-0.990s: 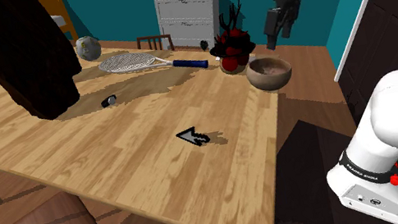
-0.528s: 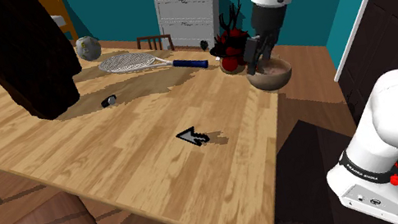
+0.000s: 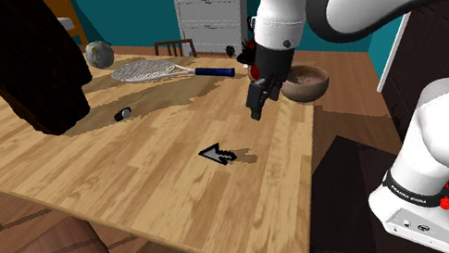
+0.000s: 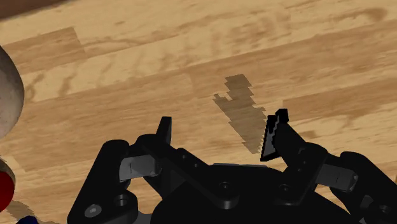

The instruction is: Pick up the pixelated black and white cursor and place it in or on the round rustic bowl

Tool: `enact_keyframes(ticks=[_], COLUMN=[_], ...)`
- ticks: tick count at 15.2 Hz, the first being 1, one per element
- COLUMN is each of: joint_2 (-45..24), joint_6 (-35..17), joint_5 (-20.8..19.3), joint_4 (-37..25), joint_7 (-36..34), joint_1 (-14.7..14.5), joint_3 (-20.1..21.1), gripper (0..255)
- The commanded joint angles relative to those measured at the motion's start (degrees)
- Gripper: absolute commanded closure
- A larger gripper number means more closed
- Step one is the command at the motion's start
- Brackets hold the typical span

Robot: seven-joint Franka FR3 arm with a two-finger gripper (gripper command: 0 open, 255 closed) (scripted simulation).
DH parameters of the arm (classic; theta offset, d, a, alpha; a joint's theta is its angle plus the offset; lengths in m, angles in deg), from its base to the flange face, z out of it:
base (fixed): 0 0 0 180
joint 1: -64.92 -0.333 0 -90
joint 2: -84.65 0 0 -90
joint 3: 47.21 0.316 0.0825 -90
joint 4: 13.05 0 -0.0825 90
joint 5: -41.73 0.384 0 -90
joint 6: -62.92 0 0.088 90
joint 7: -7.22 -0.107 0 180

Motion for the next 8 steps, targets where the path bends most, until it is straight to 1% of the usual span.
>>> enact_keyframes(ticks=[1, 4, 7, 8], joint_2=[-2.6, -6.8, -11.7, -12.5], joint_6=[-3.8, -8.7, -13.5, -14.2], joint_5=[0.5, 0.6, -0.3, -0.5], joint_4=[0.3, -0.3, -1.5, -1.8], joint_7=[-1.5, -4.2, -7.4, -8.0], joint_1=[-0.5, -0.9, -0.9, -0.9], joint_3=[2.1, 5.7, 9.4, 10.0], gripper=[0, 0, 0, 0])
